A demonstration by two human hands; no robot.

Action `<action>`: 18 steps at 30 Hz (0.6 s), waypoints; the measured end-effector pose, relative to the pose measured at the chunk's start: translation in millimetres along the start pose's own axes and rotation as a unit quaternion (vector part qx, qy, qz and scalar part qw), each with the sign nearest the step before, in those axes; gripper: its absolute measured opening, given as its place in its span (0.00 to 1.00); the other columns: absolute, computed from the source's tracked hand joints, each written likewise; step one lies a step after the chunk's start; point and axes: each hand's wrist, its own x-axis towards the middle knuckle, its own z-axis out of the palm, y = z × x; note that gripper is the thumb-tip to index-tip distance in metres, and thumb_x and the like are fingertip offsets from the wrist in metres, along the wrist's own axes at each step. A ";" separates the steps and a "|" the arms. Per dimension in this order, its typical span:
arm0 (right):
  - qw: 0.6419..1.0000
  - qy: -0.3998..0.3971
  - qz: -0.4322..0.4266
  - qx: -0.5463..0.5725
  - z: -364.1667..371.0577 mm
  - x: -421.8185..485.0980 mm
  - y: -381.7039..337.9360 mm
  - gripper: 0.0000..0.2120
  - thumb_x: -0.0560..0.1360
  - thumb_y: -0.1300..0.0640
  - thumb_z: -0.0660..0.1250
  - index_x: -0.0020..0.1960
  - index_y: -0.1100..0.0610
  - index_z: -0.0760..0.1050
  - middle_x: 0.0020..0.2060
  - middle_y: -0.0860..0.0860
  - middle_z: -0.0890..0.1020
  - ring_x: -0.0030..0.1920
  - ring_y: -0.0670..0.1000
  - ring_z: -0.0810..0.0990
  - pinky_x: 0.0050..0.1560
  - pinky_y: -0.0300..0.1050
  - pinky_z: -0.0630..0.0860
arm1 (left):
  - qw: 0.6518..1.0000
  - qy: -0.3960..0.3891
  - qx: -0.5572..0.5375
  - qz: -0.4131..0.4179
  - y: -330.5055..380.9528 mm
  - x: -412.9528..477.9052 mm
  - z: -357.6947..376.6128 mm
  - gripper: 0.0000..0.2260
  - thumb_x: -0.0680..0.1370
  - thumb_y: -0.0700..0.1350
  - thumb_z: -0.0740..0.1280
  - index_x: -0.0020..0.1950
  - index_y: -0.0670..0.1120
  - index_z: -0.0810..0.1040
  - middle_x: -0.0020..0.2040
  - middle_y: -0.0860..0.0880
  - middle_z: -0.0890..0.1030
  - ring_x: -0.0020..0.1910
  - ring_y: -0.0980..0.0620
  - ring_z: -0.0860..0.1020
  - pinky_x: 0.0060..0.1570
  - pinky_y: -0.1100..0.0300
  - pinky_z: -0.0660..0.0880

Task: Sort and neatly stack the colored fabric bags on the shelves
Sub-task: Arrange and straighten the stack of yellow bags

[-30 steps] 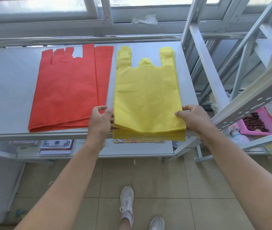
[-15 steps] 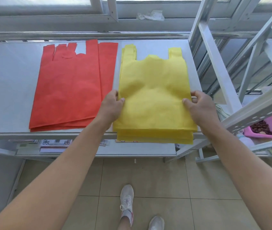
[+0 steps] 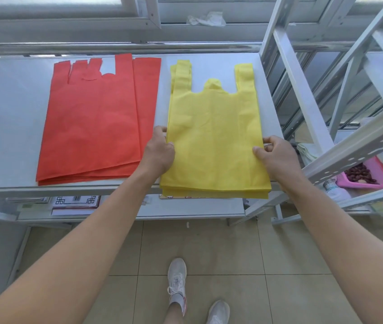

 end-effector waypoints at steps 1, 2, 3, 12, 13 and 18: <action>1.000 0.002 -0.013 -0.024 -0.4 -0.1 -0.3 0.12 0.81 0.53 0.68 0.64 0.53 0.77 0.50 0.48 0.84 0.50 0.49 0.83 0.47 0.47 0.79 | 1.000 0.023 0.002 0.014 -2.0 -2.6 1.5 0.20 0.81 0.39 0.62 0.74 0.46 0.66 0.59 0.46 0.77 0.57 0.44 0.77 0.54 0.52 0.74; 0.998 0.003 -0.026 -0.049 -0.6 -0.6 -0.3 0.14 0.81 0.53 0.69 0.65 0.53 0.76 0.48 0.47 0.83 0.48 0.46 0.82 0.43 0.42 0.76 | 0.998 0.047 0.005 0.030 -5.1 -5.1 3.0 0.23 0.80 0.38 0.64 0.74 0.45 0.66 0.58 0.46 0.76 0.57 0.44 0.77 0.56 0.50 0.75; 0.997 0.004 -0.039 -0.070 -0.9 -1.8 0.4 0.16 0.80 0.53 0.69 0.67 0.53 0.75 0.48 0.47 0.82 0.47 0.45 0.81 0.41 0.39 0.74 | 0.996 0.070 0.011 0.049 -8.0 -8.4 4.3 0.24 0.79 0.38 0.67 0.74 0.45 0.66 0.58 0.46 0.75 0.58 0.44 0.77 0.58 0.48 0.76; 0.920 0.002 -0.265 -0.288 -8.9 -41.6 18.5 0.24 0.75 0.53 0.74 0.69 0.53 0.75 0.66 0.52 0.72 0.66 0.56 0.70 0.63 0.54 0.75 | 0.877 -0.088 0.269 0.387 -24.4 -61.6 18.0 0.18 0.73 0.59 0.73 0.60 0.54 0.81 0.61 0.54 0.76 0.59 0.50 0.75 0.59 0.47 0.72; 0.909 -0.025 -0.298 -0.292 -8.8 -45.9 22.3 0.22 0.74 0.50 0.75 0.67 0.51 0.77 0.66 0.51 0.72 0.66 0.56 0.70 0.64 0.55 0.74 | 0.867 -0.086 0.293 0.394 -25.4 -64.3 19.9 0.19 0.73 0.60 0.73 0.61 0.55 0.80 0.61 0.54 0.75 0.59 0.50 0.74 0.58 0.48 0.72; 0.889 -0.111 -0.317 -0.313 -5.7 -57.4 35.7 0.26 0.71 0.41 0.75 0.66 0.45 0.76 0.69 0.46 0.72 0.69 0.54 0.69 0.62 0.59 0.71 | 0.838 -0.056 0.338 0.424 -21.9 -60.3 21.0 0.18 0.73 0.51 0.74 0.61 0.53 0.78 0.61 0.51 0.75 0.57 0.47 0.74 0.51 0.47 0.75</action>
